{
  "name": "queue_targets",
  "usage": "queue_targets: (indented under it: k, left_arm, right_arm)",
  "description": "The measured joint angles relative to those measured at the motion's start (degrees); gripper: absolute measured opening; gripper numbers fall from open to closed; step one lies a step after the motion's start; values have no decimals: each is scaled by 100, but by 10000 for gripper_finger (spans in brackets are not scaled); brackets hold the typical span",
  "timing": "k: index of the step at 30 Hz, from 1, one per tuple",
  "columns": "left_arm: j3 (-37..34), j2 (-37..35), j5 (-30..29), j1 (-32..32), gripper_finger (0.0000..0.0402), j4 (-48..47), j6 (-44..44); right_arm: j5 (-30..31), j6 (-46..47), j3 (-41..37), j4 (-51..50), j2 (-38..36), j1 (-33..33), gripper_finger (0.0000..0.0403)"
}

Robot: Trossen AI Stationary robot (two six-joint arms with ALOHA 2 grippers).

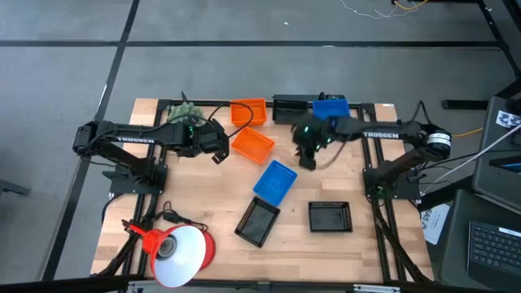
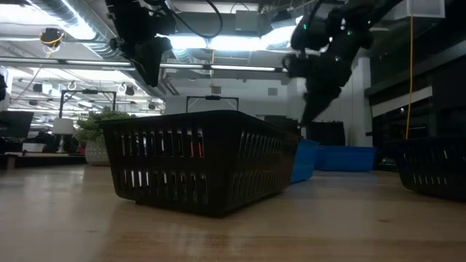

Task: Stack baskets by color
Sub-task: Stack the bottom blue bin on the top blue bin

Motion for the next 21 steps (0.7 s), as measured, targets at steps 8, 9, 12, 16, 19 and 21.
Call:
queue_targets:
  k: [8, 9, 12, 16, 19, 21]
  left_arm:
    - [0, 1, 1, 0, 98, -2, 2]
    - [0, 1, 0, -2, 98, 0, 2]
    - [0, 2, 0, 0, 98, 0, 2]
    - [0, 2, 0, -2, 98, -1, 2]
    - [0, 2, 13, 0, 98, 0, 2]
    - [0, 2, 57, 0, 98, -1, 2]
  right_arm:
    - [-39, -1364, 0, 387, 70, 1144, 108]
    - [-45, -1436, 0, 377, 75, 1254, 108]
    - [119, -1480, -1, 596, 166, 1629, 108]
    - [386, -1476, 248, 728, 426, 2088, 108]
    - [398, -1553, 681, 185, 811, 2295, 108]
    - [472, -1627, 968, -277, 1101, 2420, 108]
